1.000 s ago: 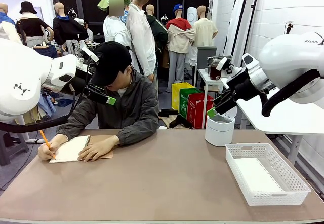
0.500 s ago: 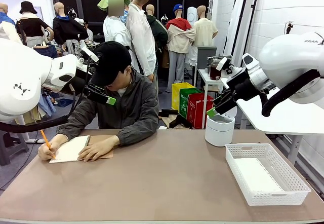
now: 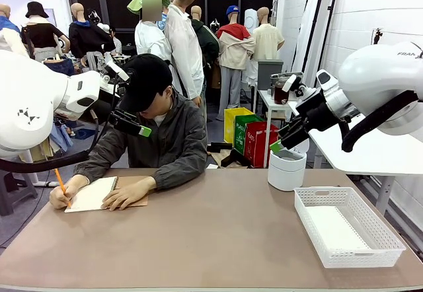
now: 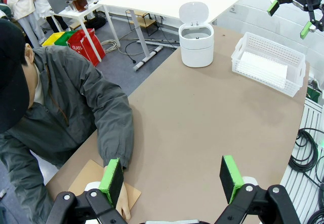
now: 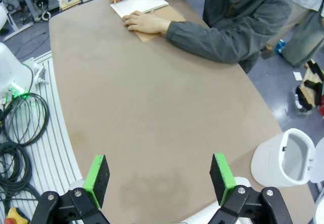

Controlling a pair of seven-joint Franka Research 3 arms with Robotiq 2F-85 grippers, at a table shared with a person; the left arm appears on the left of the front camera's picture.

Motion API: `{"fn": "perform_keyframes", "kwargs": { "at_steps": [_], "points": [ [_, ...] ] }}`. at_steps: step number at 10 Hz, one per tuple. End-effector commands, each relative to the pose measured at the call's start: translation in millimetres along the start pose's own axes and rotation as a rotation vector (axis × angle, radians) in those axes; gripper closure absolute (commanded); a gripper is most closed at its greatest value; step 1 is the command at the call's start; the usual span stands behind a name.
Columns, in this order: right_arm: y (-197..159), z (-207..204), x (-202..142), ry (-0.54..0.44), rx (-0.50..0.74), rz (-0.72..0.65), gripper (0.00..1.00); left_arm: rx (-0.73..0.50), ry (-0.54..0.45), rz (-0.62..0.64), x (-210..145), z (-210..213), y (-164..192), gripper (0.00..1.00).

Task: Sort the paper based on its condition.
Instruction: If a person hands you a paper, place it in the Organizing basket , and if it's crumpled, put it in the Trash can.

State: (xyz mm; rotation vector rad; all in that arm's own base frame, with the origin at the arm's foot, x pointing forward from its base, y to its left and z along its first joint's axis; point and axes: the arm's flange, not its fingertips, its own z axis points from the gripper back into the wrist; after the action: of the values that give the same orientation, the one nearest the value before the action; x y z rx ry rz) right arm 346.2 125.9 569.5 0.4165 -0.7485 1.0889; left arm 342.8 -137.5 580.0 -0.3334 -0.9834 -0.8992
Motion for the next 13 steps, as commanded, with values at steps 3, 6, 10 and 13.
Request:
{"fn": "perform_keyframes", "kwargs": {
  "at_steps": [3,6,10,13],
  "points": [
    [-0.2,-0.6,-0.8,0.004,0.003,0.005,0.0,-0.004,0.004,-0.01,-1.5,-0.7,1.1,0.0],
    [-0.2,-0.6,-0.8,0.004,0.003,0.005,0.0,-0.004,0.004,-0.01,-1.5,-0.7,1.1,0.0],
    [-0.2,-0.6,-0.8,0.004,0.003,0.005,0.0,-0.004,0.004,-0.01,-1.5,-0.7,1.1,0.0],
    [-0.2,-0.6,-0.8,0.004,0.003,0.005,0.0,-0.004,0.004,-0.01,-1.5,-0.7,1.1,0.0]
  ]
}}
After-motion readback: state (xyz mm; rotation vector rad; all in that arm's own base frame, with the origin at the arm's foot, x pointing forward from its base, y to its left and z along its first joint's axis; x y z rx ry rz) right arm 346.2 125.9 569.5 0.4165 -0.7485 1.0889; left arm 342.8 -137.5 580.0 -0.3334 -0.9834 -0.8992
